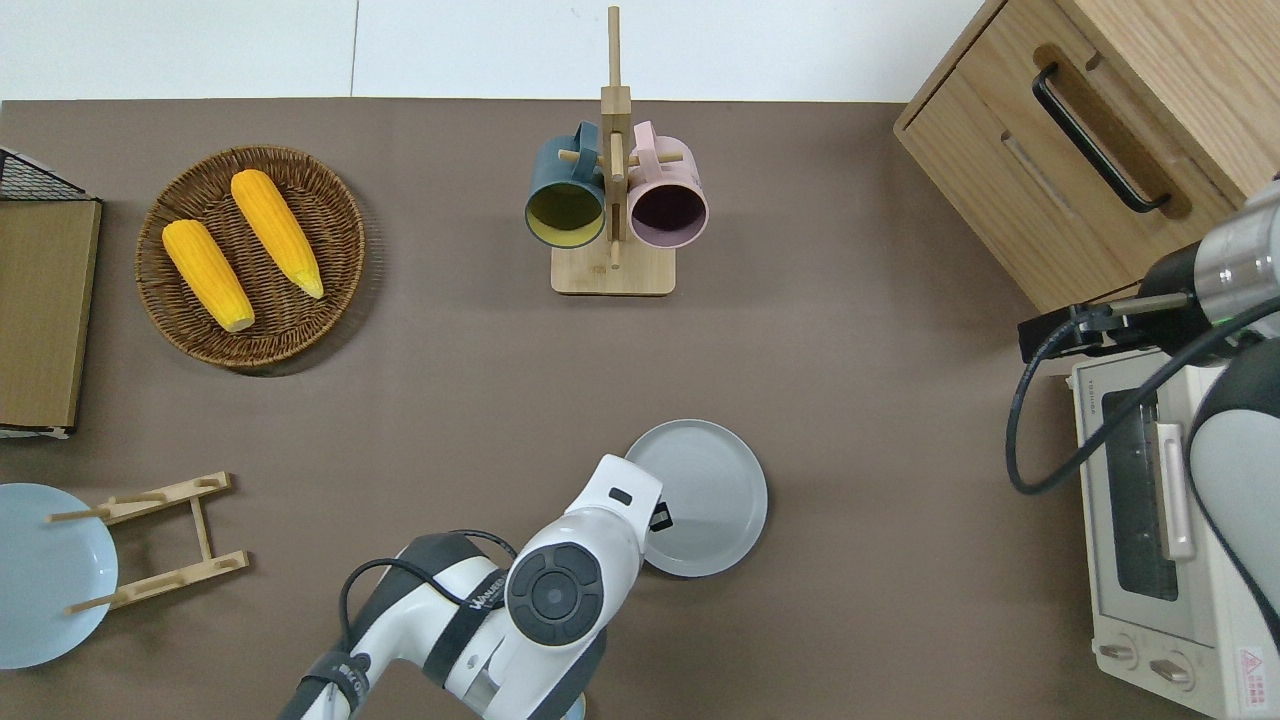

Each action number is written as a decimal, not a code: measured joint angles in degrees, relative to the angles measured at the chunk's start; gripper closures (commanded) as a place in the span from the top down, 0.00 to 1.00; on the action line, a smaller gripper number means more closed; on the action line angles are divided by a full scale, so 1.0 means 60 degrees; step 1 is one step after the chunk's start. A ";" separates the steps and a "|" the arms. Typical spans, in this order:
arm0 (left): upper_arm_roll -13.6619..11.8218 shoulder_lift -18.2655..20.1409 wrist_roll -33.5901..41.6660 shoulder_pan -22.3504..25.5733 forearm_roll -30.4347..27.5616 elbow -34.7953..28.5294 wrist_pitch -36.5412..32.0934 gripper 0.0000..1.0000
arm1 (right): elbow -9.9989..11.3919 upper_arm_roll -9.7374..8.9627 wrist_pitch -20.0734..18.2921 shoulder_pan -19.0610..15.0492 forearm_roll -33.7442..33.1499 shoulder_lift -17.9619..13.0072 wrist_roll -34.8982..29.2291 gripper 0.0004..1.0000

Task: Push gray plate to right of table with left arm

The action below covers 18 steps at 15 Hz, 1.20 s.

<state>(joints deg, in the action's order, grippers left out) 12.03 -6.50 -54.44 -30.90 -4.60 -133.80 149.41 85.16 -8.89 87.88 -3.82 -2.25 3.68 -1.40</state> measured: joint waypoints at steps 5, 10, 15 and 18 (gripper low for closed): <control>0.0001 -0.0729 -0.0969 -0.0749 0.0001 0.1100 0.0068 0.00 | 0.0000 0.0000 0.0000 0.0000 0.0000 0.0000 0.0000 0.98; -0.0001 -0.1368 -0.1425 -0.1206 0.0007 0.1859 0.0071 0.00 | 0.0000 0.0000 0.0000 0.0000 0.0000 0.0000 0.0000 0.98; -0.0005 -0.1869 -0.2045 -0.1519 0.0291 0.2466 0.0072 0.00 | 0.0000 0.0000 0.0000 0.0000 0.0000 0.0000 0.0000 0.98; -0.0010 -0.2038 -0.2139 -0.1546 0.0380 0.2645 0.0072 0.50 | 0.0000 0.0000 0.0000 0.0000 0.0000 0.0000 0.0000 0.98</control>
<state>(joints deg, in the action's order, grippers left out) 11.97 -18.73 -67.27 -40.18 -2.32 -117.93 149.84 85.16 -8.89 87.88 -3.82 -2.25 3.68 -1.40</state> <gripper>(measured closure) 0.987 0.013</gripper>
